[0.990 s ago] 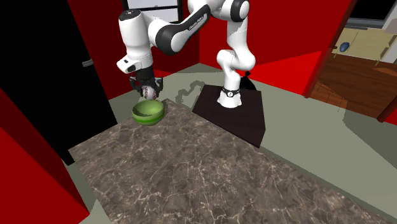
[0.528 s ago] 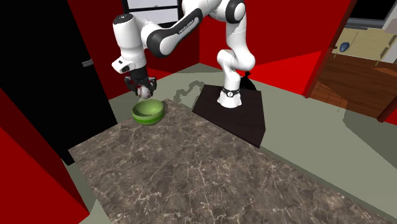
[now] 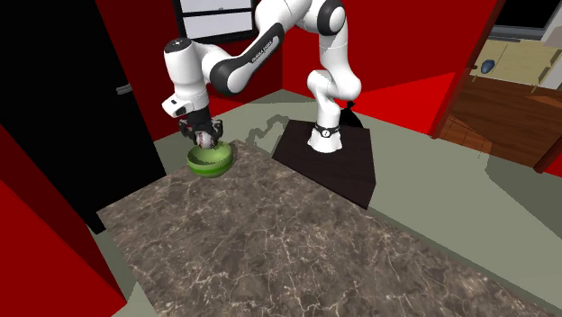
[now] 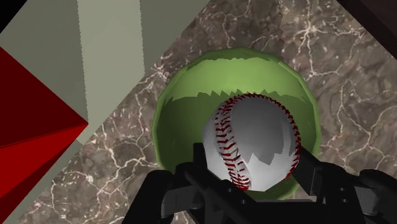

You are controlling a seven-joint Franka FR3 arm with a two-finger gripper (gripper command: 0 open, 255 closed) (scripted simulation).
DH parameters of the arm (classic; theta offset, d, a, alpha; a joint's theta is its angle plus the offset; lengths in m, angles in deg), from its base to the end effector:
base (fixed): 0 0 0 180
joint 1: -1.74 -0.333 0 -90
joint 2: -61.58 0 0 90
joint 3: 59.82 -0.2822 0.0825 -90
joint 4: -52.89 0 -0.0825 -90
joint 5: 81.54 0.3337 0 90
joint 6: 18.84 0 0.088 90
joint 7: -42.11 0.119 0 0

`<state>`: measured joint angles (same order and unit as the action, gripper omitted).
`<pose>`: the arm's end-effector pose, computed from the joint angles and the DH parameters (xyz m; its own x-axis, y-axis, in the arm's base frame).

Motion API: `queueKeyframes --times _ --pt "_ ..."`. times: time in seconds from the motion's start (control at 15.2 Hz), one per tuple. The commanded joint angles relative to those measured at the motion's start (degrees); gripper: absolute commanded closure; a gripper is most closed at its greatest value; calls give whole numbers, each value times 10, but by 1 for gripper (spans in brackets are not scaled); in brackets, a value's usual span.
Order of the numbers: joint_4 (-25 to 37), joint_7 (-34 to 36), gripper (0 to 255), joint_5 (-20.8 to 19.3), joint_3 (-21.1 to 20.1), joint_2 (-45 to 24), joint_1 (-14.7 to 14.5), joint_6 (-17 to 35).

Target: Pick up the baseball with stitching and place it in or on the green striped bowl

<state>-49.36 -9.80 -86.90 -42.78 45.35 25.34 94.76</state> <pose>0.4329 -0.3677 0.3757 0.9556 0.2358 -0.1769 0.2464 -0.9683 0.0400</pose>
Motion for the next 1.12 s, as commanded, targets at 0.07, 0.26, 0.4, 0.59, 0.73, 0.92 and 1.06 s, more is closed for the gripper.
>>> queueKeyframes --times 0.07,0.26,0.4,0.59,0.73,0.92,1.06 --pt "-14 2 255 1 -1 -6 1 20" --pt "-14 2 255 1 -1 -6 1 20" --pt "-14 2 255 1 -1 -6 1 20" --pt "-14 2 0 1 -1 -6 1 20" --pt "-14 2 0 1 -1 -6 1 20" --pt "-14 2 0 1 -1 -6 1 20" --pt "12 2 0 0 -1 3 -3 -15"
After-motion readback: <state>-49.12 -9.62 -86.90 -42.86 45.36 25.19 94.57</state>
